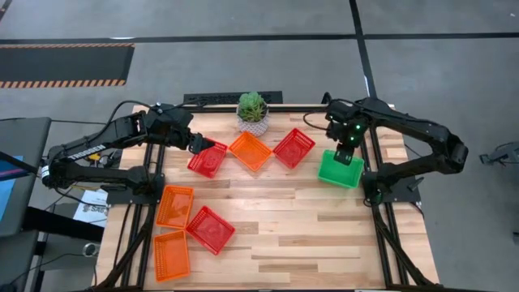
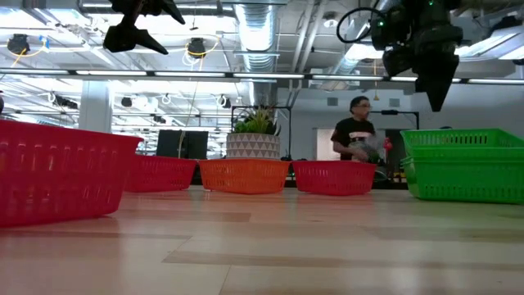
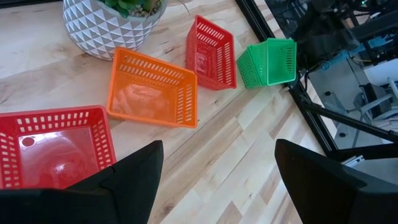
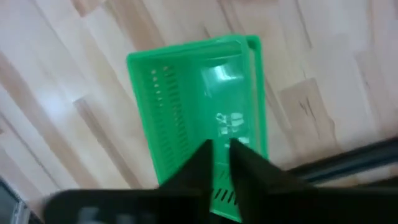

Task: Stack baskets by color
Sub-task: Stack the bottom green bin into the stacked green bin, then stack the left orange bin into the top orange bin

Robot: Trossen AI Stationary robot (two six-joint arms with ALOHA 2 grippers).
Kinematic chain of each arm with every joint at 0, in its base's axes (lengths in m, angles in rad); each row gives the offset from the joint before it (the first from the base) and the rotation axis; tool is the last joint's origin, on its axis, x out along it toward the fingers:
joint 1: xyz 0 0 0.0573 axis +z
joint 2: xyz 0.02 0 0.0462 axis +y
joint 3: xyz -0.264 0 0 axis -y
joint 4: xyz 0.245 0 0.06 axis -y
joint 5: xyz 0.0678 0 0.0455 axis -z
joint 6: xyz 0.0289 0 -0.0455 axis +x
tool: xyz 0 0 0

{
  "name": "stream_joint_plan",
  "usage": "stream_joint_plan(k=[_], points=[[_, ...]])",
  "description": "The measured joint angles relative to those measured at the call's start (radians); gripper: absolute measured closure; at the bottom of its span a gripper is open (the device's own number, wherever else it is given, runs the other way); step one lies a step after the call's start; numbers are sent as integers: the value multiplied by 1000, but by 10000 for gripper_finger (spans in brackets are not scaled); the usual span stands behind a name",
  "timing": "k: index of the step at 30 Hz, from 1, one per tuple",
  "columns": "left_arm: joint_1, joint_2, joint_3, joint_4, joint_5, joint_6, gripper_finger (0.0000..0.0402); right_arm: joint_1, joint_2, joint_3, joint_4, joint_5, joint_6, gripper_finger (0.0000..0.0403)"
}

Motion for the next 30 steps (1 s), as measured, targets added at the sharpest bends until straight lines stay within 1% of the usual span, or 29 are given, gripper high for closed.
stream_joint_plan(k=[1,2,5,8,11,16,22,25,30], points=[[0,0,0,0,0,0,105,-4,0,0,1,-9,-15,379],[0,0,0,0,0,0,105,-10,2,0,1,-21,-31,389],[0,0,0,0,-1,0,105,-27,20,0,8,-43,-38,387],[0,0,0,0,-1,0,105,-34,36,0,8,-72,-66,397],[0,0,0,0,-1,0,105,-38,57,0,17,-70,-96,394],[0,0,0,0,-2,-6,105,-82,104,-2,22,-69,-123,399],[0,0,0,-12,-3,-8,105,-112,147,-86,50,-66,-141,399],[0,0,0,-22,-4,-8,105,-125,153,-117,63,-42,-142,400],[0,0,0,-21,-8,-8,105,-155,141,-116,85,-43,-141,392]])
